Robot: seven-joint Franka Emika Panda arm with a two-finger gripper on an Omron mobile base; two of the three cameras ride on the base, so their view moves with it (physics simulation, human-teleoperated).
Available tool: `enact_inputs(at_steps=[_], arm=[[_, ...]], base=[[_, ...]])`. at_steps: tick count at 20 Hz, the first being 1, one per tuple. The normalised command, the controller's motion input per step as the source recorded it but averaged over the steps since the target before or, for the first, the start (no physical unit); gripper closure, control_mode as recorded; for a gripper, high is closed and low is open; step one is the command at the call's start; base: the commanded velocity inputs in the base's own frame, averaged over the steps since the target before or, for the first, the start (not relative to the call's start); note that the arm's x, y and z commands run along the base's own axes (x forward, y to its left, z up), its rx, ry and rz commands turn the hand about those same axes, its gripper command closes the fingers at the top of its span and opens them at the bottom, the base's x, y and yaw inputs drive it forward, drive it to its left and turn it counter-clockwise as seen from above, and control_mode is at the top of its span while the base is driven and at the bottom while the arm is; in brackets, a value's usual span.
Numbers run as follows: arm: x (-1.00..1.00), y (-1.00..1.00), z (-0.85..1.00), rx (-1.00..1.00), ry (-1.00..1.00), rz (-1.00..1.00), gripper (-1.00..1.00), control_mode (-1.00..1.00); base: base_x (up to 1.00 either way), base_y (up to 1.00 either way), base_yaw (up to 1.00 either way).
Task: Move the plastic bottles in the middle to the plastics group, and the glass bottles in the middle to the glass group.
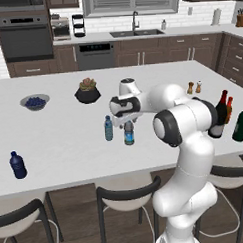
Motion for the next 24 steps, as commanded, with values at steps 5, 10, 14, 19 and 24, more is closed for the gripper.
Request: enact_inputs(at_steps=[5,10,14,19,24], arm=[[-0.04,0.00,-0.19,0.00,0.01,0.03,1.00,-1.00],[-0.33,0.05,-0.21,0.00,0.00,0.04,1.00,-1.00],[-0.70,0.13,0.04,0.04,0.00,0.03,1.00,-1.00],[-0.81,0.35,0.18,0.05,0.00,0.02,1.00,-1.00],[-0.69,0.70,0.20,0.05,0.00,0.03,1.00,-1.00]], base=[[0.00,0.00,0.00],[0.00,0.00,0.00],[0.00,0.00,0.00],[0.00,0.00,0.00],[0.00,0.00,0.00]])
